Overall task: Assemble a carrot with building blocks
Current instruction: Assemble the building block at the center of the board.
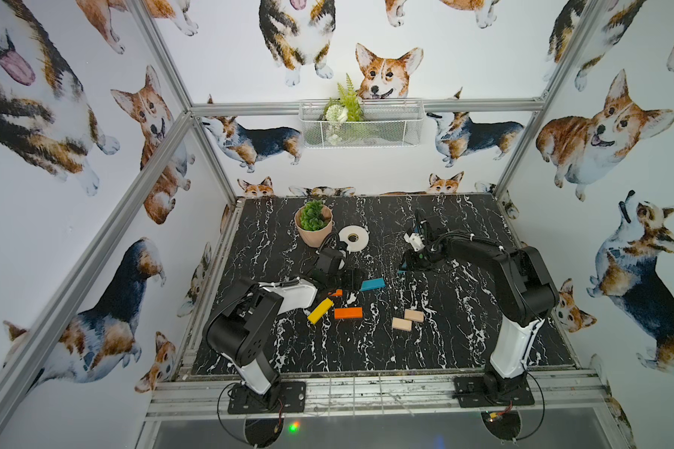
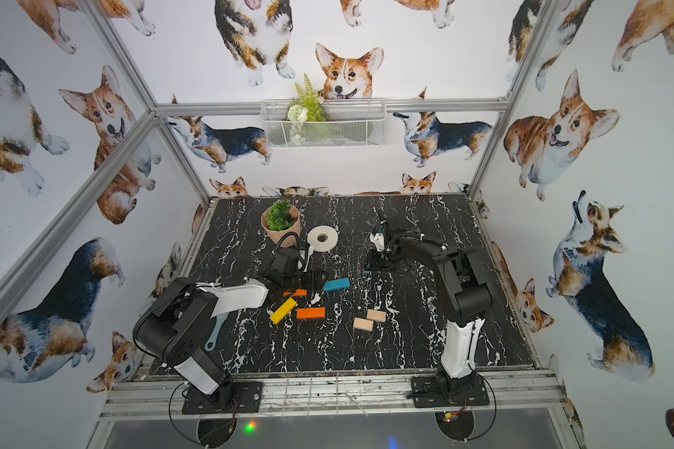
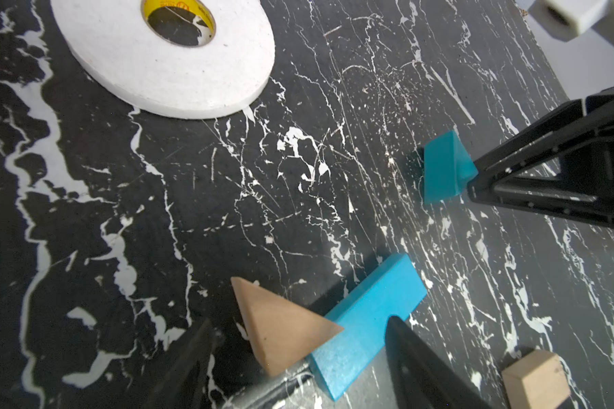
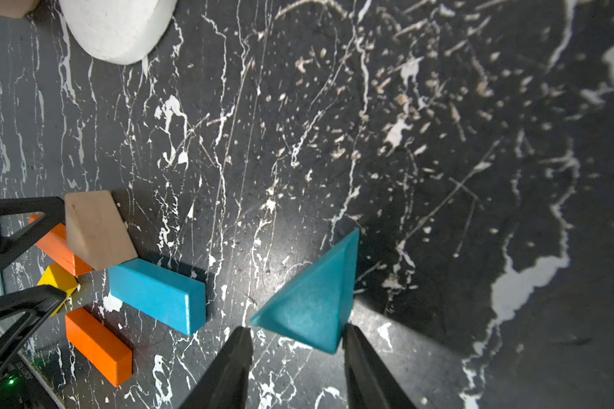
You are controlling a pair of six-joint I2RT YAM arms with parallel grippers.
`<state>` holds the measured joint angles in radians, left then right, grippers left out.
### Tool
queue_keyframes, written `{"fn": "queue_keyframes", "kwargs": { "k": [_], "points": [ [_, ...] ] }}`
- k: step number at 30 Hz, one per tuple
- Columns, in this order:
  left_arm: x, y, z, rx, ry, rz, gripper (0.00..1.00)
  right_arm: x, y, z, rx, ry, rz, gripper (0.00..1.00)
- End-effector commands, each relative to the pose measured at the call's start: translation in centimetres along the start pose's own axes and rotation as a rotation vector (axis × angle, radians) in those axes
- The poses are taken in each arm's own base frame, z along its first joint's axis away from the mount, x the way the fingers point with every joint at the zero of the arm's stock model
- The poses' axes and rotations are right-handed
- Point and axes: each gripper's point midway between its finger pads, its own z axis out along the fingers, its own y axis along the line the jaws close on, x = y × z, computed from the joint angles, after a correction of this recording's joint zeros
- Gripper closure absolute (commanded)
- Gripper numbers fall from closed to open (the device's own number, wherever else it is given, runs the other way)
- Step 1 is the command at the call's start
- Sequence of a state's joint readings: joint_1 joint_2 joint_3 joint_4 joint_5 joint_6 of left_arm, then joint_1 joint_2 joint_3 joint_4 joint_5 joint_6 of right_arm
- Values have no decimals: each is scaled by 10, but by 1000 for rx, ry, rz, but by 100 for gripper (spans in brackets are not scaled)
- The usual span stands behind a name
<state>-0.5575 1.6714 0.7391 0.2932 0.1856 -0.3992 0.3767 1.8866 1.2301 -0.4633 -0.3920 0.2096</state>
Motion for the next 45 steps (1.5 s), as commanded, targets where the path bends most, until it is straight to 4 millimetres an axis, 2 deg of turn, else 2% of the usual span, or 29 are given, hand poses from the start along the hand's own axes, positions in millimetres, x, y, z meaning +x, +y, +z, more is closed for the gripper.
{"fn": "queue_keyframes", "kwargs": {
  "k": [1,13,22,36,45],
  "points": [
    [-3,-2,-1,9,-3,3,20,2,4,3,-7,16,-13,53],
    [-3,1,-2,9,-2,-6,20,6,16,16,18,53,-71,53],
    [-3,3,-2,11,-1,-12,20,5,-3,11,112,42,-47,50],
    [-4,2,-2,19,-5,-17,20,-16,15,14,-1,-79,-59,51],
    [-5,1,-3,23,-7,-19,20,-24,17,17,-17,-127,-81,52]
  ]
}}
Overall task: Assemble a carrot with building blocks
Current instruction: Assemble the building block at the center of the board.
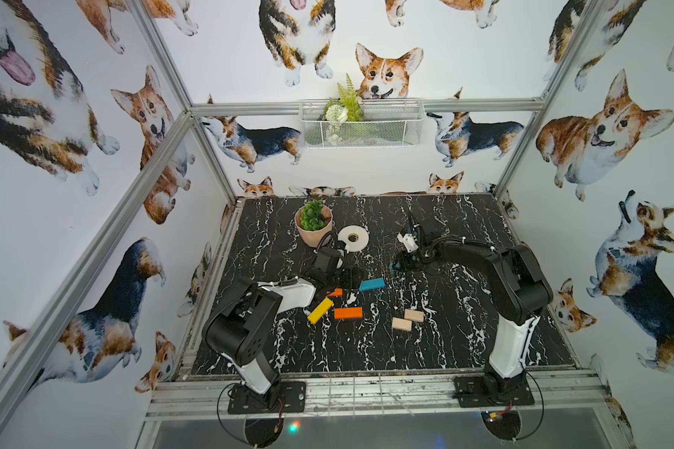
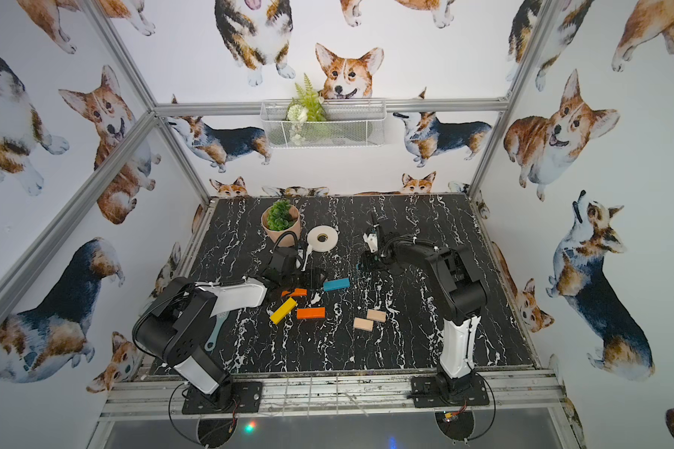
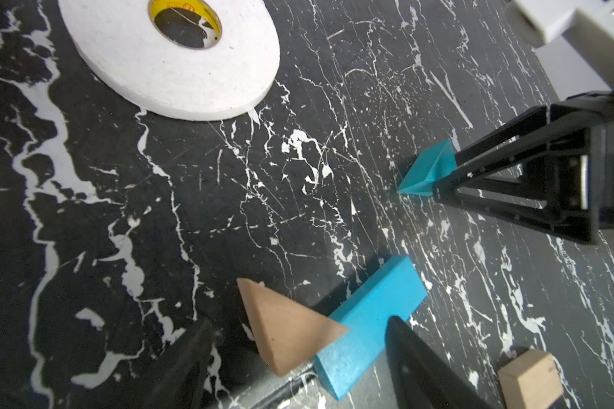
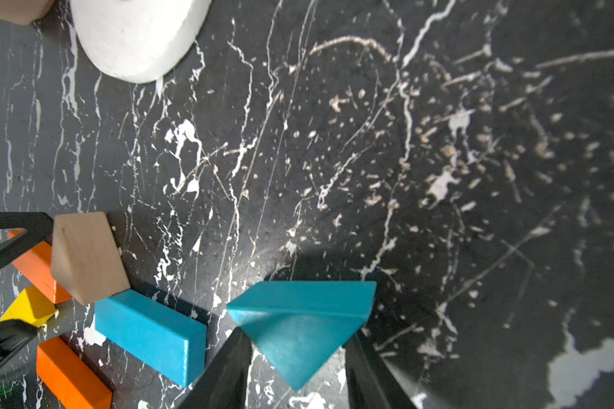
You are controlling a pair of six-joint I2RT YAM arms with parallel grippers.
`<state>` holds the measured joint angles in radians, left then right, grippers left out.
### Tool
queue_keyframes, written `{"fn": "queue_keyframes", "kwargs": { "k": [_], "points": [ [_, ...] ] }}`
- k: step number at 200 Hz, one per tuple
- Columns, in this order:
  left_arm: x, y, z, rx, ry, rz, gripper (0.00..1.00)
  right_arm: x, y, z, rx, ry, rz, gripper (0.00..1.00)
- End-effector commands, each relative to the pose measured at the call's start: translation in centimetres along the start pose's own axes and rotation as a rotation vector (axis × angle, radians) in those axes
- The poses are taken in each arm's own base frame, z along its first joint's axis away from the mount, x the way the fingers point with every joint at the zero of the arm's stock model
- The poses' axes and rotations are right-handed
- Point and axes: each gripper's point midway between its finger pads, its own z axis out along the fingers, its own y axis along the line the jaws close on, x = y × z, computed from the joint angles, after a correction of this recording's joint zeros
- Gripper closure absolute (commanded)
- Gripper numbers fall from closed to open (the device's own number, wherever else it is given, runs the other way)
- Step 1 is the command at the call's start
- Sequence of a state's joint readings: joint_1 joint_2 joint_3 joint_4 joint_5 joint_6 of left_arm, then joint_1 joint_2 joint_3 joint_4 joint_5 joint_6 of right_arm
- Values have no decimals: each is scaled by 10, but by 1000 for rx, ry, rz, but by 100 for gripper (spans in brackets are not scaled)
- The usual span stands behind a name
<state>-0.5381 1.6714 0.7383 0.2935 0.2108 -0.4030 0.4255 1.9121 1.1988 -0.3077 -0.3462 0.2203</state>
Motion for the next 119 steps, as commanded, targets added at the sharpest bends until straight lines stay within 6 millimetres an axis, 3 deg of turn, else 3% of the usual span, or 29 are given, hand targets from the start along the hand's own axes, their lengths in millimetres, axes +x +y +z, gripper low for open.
{"fn": "queue_keyframes", "kwargs": {
  "k": [1,22,119],
  "points": [
    [-3,-2,-1,13,-8,-3,20,-13,6,-1,-26,-54,-11,50],
    [-3,-3,-1,14,-8,-2,20,-14,7,-2,-40,-68,-9,44],
    [-2,-2,1,19,-3,-9,20,-25,21,4,-147,-95,-11,45]
  ]
}}
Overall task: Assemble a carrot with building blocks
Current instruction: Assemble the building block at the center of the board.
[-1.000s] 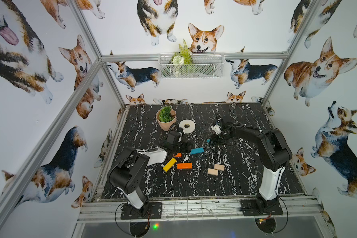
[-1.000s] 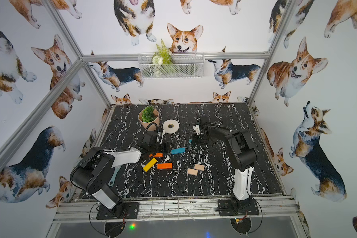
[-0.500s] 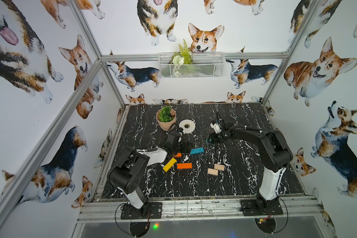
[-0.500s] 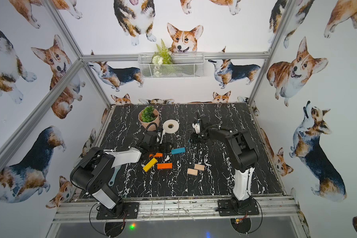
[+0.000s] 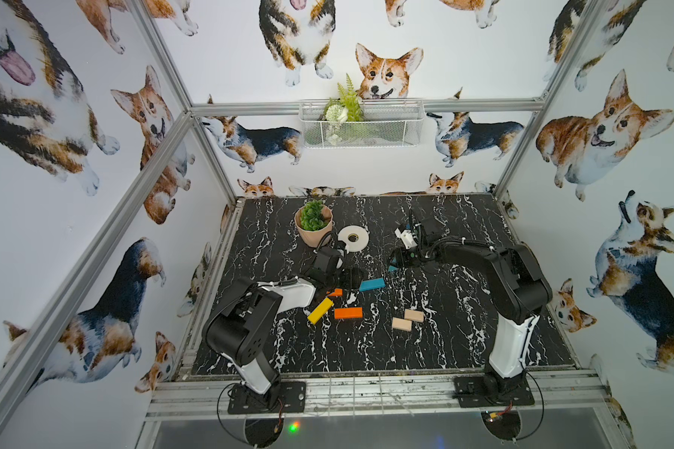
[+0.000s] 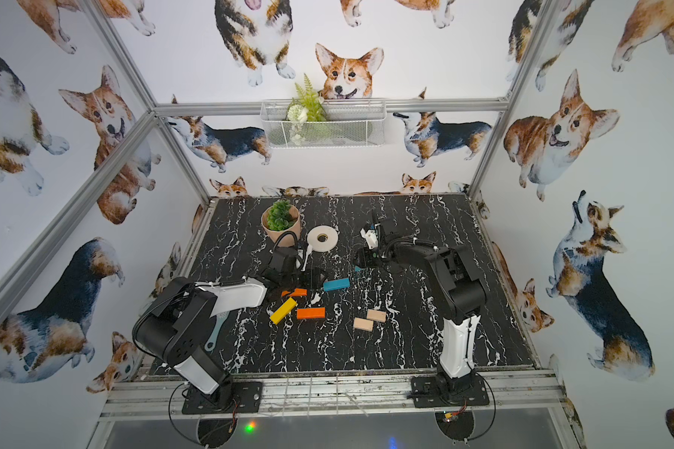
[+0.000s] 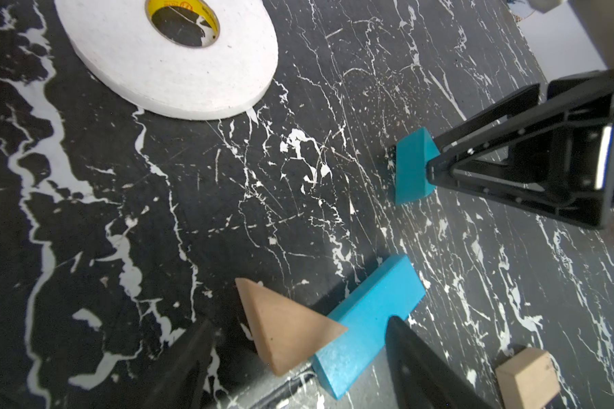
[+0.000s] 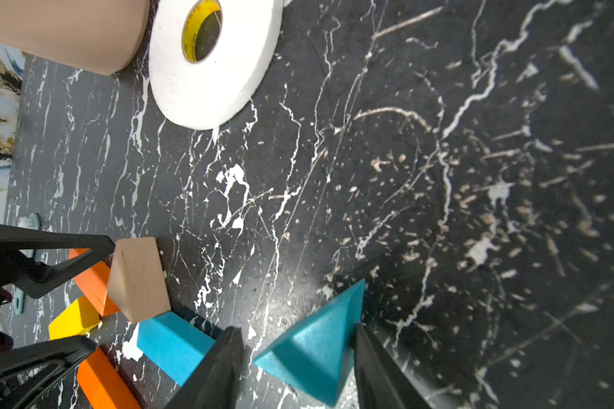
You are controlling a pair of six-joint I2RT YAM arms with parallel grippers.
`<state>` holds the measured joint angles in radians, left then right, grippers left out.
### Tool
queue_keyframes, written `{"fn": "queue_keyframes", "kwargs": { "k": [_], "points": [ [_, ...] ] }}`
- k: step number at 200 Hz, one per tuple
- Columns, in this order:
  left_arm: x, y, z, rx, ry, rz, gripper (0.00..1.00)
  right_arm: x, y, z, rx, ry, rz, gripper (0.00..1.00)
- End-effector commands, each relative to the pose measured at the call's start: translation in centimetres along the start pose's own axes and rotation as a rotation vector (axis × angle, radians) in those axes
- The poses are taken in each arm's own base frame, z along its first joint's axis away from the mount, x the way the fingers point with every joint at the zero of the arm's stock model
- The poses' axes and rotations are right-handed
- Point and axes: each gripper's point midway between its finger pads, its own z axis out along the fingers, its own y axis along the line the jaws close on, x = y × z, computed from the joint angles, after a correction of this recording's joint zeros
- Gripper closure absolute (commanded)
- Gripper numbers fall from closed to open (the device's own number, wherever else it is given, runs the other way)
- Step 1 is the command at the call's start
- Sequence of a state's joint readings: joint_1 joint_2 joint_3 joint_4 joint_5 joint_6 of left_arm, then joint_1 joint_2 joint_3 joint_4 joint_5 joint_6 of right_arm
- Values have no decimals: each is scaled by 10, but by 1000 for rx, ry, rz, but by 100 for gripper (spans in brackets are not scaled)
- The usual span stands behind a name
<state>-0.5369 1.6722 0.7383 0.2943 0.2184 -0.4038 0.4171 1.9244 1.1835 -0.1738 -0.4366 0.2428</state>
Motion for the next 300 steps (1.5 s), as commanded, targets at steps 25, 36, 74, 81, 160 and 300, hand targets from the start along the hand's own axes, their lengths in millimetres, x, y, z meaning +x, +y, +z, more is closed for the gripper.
{"fn": "queue_keyframes", "kwargs": {
  "k": [25,36,74,81,160,300],
  "points": [
    [-3,-2,1,14,-7,-8,20,-5,8,5,-50,-10,3,47],
    [-2,-2,1,16,-6,-10,20,-5,8,4,-53,-10,4,47],
    [-1,-4,3,33,-2,-17,20,-2,14,6,-68,2,0,48],
    [-2,-4,4,35,-2,-18,20,0,15,7,-67,7,1,49],
    [-2,-5,3,35,1,-19,20,21,16,9,-28,72,21,50],
    [-1,-6,3,37,4,-19,20,34,26,12,-12,126,17,51]
  ]
}}
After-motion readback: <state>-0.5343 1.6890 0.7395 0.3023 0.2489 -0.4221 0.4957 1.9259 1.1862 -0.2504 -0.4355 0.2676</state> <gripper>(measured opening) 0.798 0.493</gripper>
